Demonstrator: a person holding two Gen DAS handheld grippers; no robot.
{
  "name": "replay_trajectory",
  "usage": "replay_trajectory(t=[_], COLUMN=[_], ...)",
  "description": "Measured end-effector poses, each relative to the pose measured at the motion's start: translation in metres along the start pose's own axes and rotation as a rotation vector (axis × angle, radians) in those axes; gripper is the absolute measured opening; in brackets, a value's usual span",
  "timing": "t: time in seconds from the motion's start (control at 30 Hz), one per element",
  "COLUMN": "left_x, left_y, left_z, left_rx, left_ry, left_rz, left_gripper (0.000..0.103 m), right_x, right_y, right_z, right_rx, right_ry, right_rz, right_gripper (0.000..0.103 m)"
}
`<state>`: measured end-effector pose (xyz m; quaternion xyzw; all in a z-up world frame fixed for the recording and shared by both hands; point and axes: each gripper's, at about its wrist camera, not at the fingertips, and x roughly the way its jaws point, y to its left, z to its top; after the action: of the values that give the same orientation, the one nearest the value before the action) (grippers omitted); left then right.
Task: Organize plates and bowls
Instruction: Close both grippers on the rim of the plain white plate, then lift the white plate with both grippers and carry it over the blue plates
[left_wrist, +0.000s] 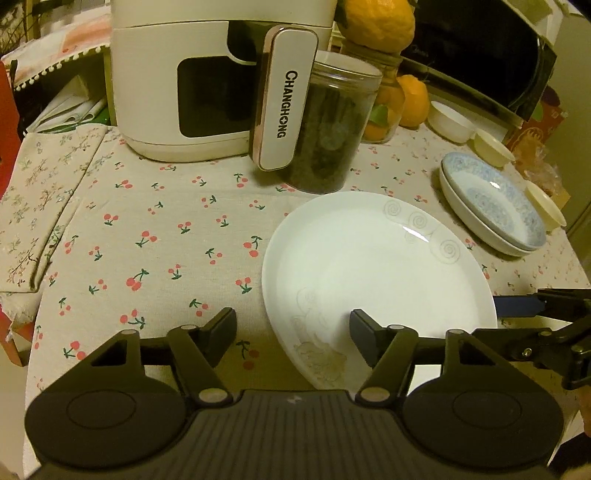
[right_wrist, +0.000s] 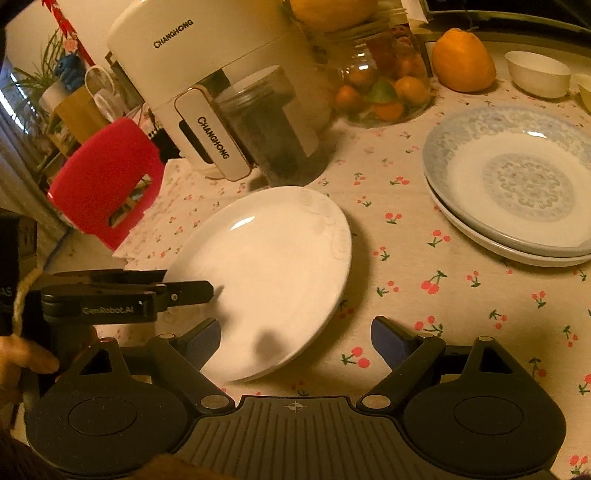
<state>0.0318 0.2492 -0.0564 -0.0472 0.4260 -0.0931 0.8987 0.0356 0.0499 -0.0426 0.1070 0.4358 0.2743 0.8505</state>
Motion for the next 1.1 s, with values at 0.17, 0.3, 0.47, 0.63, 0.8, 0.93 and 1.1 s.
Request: replay_trajectory(t=[0.17,0.3,0.47,0.63,0.8,0.93,1.1], left_x=[0.001,0.002,0.003,0.003,0.003,0.002,0.001], left_y=[-0.004,-0.006,-0.010,-0.012,-0.012,-0.014,-0.017], left_z=[0.001,0.002,0.002,0.002,0.002,0.003,0.005], left_rx=[0.014,0.022,0.033,0.042,0.042,0.050,0.057], left_ry=[-0.002,-0.004,-0.007,-0.011,-0.014,-0.021,-0.031], left_rz=[0.004,0.001,-0.001,0.012,0.021,0.027,0.019], left_gripper=[0.055,0.049,0.044,0.043,0.040,0.040,0.040], right_x=[0.000,0.000,-0.001,0.001,0.002,0.000,-0.007], right_y=[0.005,0.005,0.001,0.001,0.003,0.003,-0.001], right_z=[0.000,0.001,0.005,0.005,0.003,0.004,0.008], right_rx=[-0.022,-0.020,0.003,-0.004,-0.029,-0.032,-0.018], right_ry=[0.001,-0.005,-0.021,-0.001,0.013,0.009,0.000], right_rz=[0.006,0.001,-0.005,-0.035,-0.065,-0.098,-0.096], right_gripper=[0.089,0.089,0.082,0.058,0.031,0.022,0.022])
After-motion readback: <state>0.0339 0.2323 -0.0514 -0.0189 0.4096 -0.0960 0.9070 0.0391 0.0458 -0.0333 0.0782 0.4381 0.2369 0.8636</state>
